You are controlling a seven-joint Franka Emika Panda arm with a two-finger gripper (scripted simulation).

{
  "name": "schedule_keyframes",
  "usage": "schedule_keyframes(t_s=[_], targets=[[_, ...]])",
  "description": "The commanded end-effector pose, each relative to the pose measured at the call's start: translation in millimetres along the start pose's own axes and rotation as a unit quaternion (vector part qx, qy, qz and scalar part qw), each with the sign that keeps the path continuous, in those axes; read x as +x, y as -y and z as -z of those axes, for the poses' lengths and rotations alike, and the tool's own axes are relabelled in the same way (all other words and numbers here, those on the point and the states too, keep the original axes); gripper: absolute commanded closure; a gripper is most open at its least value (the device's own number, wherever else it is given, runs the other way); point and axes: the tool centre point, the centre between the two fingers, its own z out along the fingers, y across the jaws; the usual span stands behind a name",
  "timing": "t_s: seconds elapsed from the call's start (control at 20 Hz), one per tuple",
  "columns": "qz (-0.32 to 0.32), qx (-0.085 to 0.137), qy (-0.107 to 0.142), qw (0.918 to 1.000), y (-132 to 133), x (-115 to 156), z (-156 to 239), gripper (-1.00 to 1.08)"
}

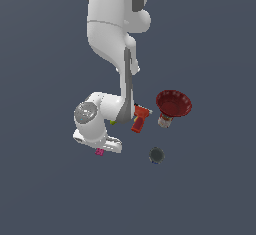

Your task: Pick up a designated object from a clutter of objects.

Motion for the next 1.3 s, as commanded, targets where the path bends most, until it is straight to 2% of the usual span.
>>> schedule_keyframes(t_s=[0.0,0.7,0.95,1.25], targets=[[0.0,0.0,-0.001,1.0,0,0,0,1.08],[0.0,0.0,-0.001,1.0,8,-1,10,1.08],[0.0,0.0,-0.001,1.0,27,-4,34,1.08],[0.0,0.0,-0.001,1.0,67,-11,82,1.08]])
